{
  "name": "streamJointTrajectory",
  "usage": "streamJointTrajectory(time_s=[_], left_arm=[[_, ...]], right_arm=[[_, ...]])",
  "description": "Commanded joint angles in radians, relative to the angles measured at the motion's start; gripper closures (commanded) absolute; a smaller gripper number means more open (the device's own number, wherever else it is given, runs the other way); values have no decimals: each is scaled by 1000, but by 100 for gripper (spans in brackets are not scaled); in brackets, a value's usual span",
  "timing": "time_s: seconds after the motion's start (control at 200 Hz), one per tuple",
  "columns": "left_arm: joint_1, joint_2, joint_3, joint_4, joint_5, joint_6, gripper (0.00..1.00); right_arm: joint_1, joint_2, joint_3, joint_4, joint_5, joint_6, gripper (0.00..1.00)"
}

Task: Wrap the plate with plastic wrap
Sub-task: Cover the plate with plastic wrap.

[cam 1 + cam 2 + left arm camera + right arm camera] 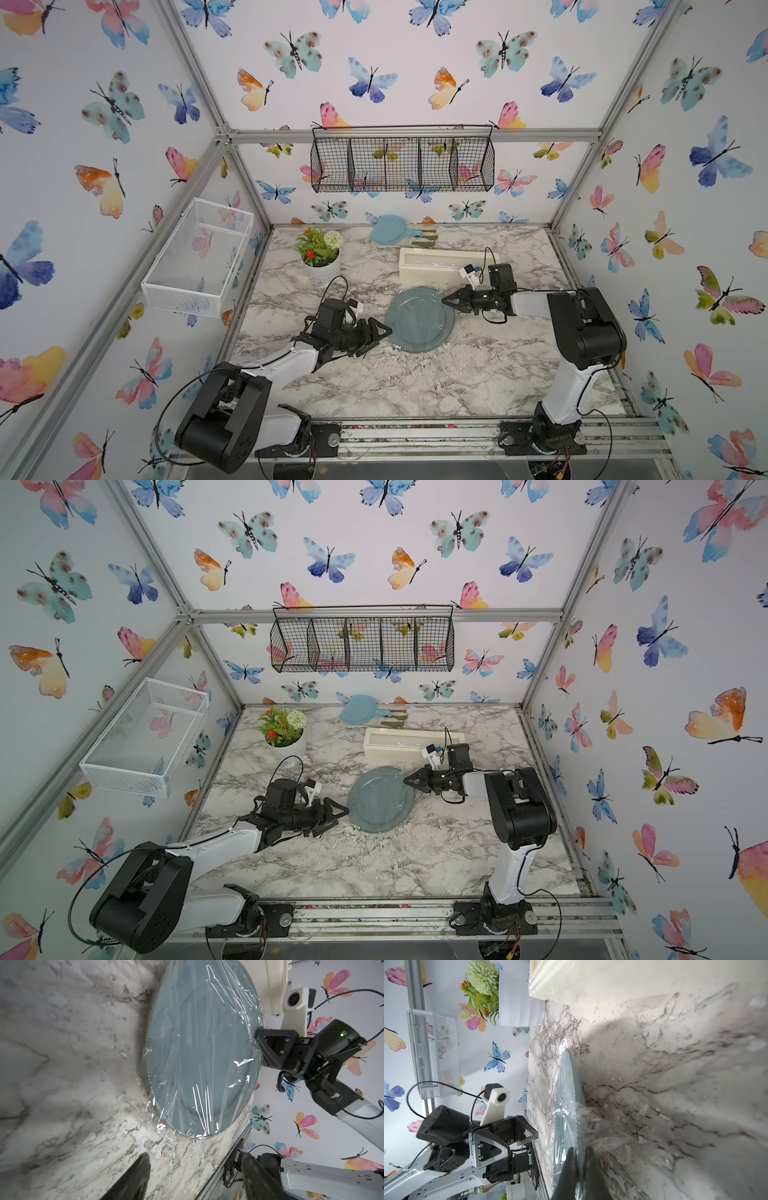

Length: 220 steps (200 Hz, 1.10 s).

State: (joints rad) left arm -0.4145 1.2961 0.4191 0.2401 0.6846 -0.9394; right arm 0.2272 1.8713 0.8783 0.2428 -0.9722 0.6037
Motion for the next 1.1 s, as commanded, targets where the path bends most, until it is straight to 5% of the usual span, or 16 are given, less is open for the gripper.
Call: streamJointTrajectory(time_s=[0.0, 0.806, 1.096], left_arm=[[-8, 34, -26, 197, 64, -125, 30], [-15, 376, 63, 350, 62, -138, 42], [-16, 446, 115, 425, 70, -162, 46]], right_arm=[[-15, -31, -27, 125, -10, 82, 98], [-23, -50, -131, 497, -111, 306, 97], [-22, -66, -149, 502, -126, 305, 98]])
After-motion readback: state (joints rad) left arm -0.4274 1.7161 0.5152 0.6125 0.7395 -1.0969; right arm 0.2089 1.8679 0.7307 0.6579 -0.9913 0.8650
